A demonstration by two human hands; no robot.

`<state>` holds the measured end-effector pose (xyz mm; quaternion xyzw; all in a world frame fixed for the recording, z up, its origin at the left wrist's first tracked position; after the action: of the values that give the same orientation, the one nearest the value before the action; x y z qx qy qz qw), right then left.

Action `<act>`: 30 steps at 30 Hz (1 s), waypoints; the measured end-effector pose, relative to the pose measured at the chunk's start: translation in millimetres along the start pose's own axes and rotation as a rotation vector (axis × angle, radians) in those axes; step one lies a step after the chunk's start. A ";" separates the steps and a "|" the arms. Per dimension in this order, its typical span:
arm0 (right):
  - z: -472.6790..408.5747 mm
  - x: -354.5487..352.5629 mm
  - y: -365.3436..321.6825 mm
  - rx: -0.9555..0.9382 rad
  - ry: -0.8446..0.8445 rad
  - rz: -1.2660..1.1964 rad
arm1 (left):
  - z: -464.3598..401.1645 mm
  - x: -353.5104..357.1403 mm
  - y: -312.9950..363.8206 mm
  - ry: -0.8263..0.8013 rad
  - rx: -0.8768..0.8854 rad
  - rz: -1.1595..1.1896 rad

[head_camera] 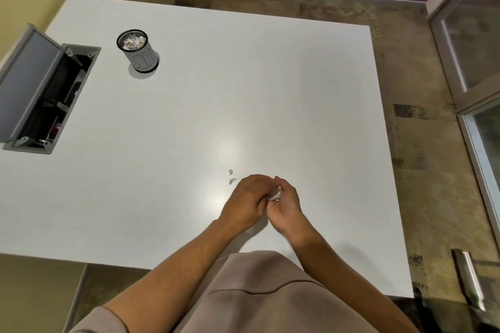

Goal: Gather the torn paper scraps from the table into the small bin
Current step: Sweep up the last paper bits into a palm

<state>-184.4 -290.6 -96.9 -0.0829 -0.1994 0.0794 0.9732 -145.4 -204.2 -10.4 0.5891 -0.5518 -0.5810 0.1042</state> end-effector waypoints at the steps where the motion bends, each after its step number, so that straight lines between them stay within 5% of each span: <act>1: -0.2 1.8 -1.3 0.001 -0.033 -0.024 | 1.2 -5.5 -5.0 0.030 -0.032 0.014; 7: -6.3 -6.8 -7.2 -0.043 -0.046 0.066 | 20.6 -18.6 -72.4 0.125 -0.418 -0.261; 16: -5.0 -24.9 -17.1 -0.047 -0.040 0.098 | 9.9 -13.6 -114.7 -0.030 -0.523 -0.263; 21: -6.4 -27.7 -21.4 -0.054 -0.039 0.113 | 7.1 -6.3 -122.0 -0.141 -0.549 -0.339; 30: -9.0 -33.0 -18.8 -0.046 -0.040 0.121 | 4.1 -3.4 -100.4 -0.228 -0.344 -0.625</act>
<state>-208.4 -316.2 -113.8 -0.1155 -0.2150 0.1352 0.9603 -94.6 -162.4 -86.5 0.6345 -0.2478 -0.7309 -0.0427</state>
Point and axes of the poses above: each hand's wrist, its own z-axis away from the middle knuckle, its own x-axis out of the palm, y = z × x, the point moved 5 cm from there along -z, towards the middle knuckle, and after that the axes turned 13 degrees about y, right-handed, at the moved point
